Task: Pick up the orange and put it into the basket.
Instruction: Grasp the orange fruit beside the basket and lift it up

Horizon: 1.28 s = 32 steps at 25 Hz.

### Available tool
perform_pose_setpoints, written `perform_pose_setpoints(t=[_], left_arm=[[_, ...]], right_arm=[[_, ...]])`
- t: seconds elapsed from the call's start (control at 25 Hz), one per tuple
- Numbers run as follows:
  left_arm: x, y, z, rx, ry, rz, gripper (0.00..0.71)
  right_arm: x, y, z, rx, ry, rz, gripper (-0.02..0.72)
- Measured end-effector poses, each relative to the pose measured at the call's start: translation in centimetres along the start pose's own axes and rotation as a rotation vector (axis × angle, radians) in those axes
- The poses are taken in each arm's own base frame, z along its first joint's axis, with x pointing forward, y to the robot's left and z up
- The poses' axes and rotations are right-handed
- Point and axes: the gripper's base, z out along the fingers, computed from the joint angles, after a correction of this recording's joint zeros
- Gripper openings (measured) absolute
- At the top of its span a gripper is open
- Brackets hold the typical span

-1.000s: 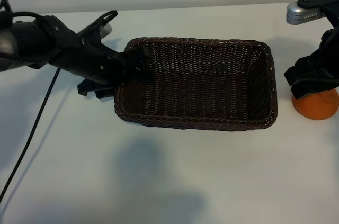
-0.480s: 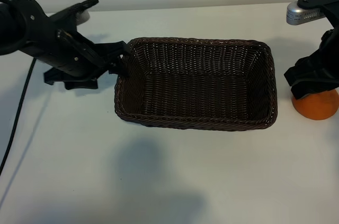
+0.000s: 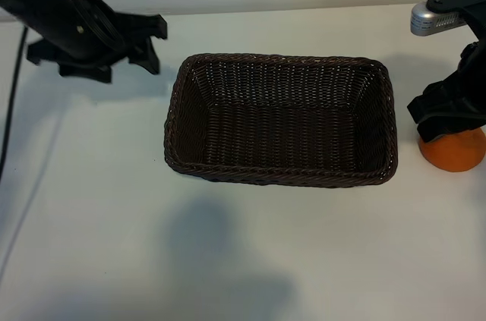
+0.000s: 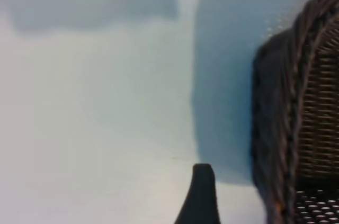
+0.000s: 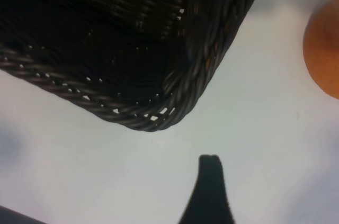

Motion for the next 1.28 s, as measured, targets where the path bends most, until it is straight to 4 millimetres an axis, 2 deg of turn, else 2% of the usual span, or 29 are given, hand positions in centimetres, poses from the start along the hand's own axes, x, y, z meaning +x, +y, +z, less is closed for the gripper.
perform_pose_setpoints(t=[0.24,0.36,0.64,0.76,1.0,1.08,1.2,1.28], left_arm=[[-0.7,1.4,-2.3,-0.11,0.043,0.064,0.622],[-0.8,4.1,-3.7,-0.139,0.068,0.03,0.619],[0.5,10.0,-10.2,-0.193,-0.033,-0.057,0.608],[1.5,11.3,-12.9,-0.214,-0.103,-0.084,0.605],[3.7,10.5,-17.0,-0.204,-0.222,-0.047,0.597],[5.2,9.8,-18.4,-0.183,-0.267,-0.03,0.596],[8.5,9.0,-20.6,-0.177,-0.343,-0.019,0.596],[10.8,8.6,-21.2,-0.175,-0.368,-0.015,0.596]], right_arm=[[0.0,0.0,0.0,0.0,0.002,0.0,0.558],[0.0,0.0,0.0,0.0,0.004,0.0,0.558],[0.1,0.0,0.0,-0.001,0.006,0.0,0.558],[0.1,0.0,0.0,-0.001,0.006,0.0,0.558],[0.1,0.0,0.0,-0.001,0.006,0.0,0.558],[0.1,0.0,0.0,-0.001,0.006,0.0,0.558],[0.1,0.0,0.0,-0.001,0.006,0.0,0.558],[0.1,0.0,0.0,-0.001,0.006,0.0,0.558]])
